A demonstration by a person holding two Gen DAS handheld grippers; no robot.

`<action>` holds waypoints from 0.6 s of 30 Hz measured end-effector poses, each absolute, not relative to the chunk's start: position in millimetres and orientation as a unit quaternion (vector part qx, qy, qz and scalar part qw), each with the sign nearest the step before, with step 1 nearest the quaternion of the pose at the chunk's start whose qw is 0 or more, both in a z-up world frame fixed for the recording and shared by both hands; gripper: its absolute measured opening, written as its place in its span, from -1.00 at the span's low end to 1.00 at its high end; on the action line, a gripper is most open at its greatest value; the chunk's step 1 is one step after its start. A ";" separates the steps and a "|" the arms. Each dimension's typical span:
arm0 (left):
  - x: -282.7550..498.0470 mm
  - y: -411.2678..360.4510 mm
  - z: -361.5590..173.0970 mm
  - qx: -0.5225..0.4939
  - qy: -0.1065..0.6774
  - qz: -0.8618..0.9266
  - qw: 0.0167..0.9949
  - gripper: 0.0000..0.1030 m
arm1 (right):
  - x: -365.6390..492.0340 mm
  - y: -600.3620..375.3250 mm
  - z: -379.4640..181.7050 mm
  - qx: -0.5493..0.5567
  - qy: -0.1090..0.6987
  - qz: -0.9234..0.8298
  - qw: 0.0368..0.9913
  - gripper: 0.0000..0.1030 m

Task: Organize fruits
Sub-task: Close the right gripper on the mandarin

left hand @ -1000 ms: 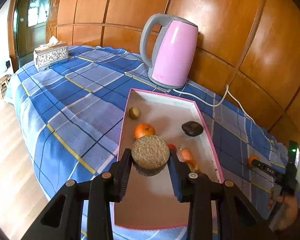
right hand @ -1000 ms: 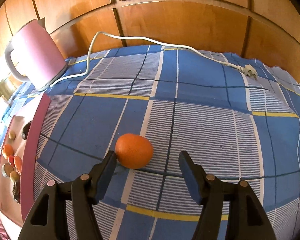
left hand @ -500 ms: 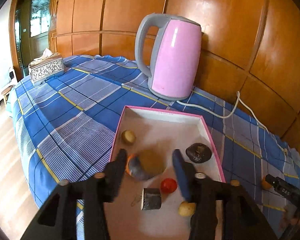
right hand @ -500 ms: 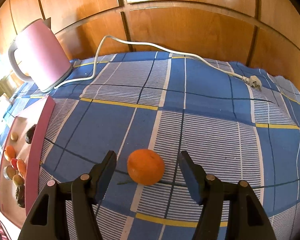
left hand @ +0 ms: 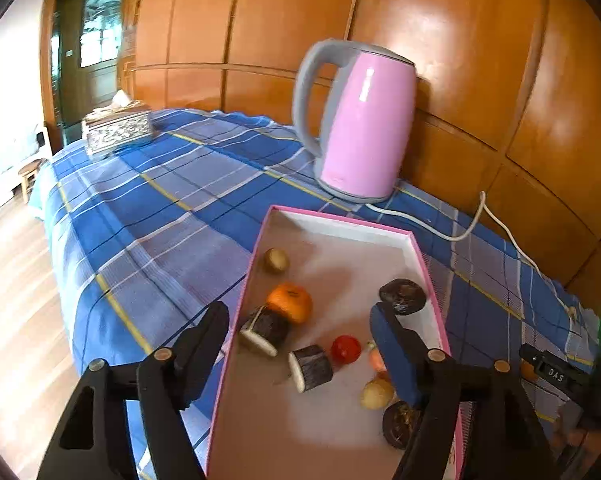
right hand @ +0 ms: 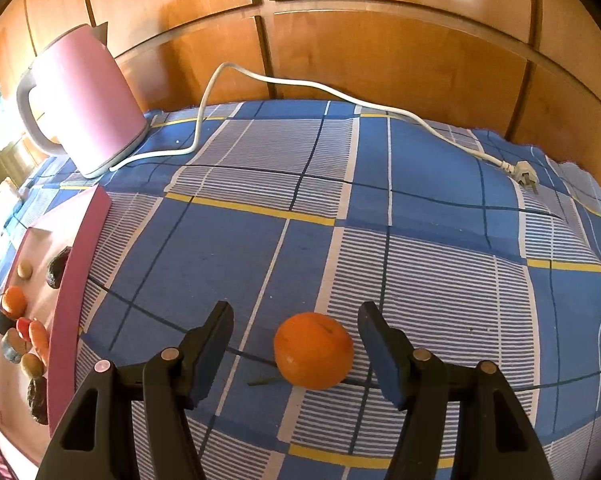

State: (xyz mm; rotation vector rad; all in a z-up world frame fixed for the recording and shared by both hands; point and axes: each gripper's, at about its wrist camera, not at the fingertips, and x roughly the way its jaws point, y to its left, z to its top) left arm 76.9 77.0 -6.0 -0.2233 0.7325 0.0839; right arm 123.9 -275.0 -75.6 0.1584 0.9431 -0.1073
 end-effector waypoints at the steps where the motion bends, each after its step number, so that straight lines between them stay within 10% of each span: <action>1: 75.2 78.3 -6.1 -0.111 0.358 0.043 0.926 0.45 | 124.1 -274.1 -76.0 0.074 0.454 -0.051 0.887 0.25; 9: 59.6 86.0 -5.6 -0.120 0.357 0.063 0.924 0.52 | 122.2 -275.5 -73.4 0.068 0.452 -0.050 0.888 -0.27; 18: 47.3 90.4 -6.5 -0.120 0.361 0.063 0.923 0.57 | 127.4 -279.4 -76.4 0.078 0.463 -0.049 0.881 -0.08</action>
